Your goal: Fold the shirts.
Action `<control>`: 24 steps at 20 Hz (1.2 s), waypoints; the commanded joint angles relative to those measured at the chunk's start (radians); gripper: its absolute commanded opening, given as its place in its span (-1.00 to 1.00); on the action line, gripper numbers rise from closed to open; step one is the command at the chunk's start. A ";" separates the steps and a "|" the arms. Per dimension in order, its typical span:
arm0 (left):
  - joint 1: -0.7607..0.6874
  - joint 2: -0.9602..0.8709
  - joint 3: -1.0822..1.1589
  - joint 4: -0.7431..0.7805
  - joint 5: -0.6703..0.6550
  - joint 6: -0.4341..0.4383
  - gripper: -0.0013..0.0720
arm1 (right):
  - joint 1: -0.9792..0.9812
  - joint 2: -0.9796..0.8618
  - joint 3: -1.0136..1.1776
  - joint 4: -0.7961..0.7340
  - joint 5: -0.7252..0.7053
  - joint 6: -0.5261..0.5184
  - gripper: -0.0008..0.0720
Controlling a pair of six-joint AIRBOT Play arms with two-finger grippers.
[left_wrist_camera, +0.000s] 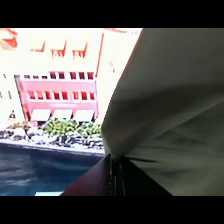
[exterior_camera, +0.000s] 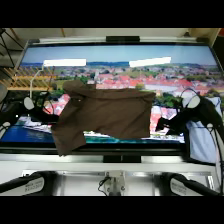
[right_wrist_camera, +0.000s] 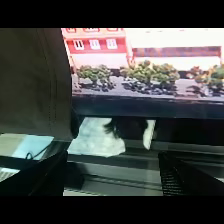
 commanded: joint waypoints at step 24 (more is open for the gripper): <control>0.079 0.514 1.043 -0.171 0.150 -0.235 -0.88 | 0.119 0.515 0.771 -0.146 -0.428 -0.132 -0.79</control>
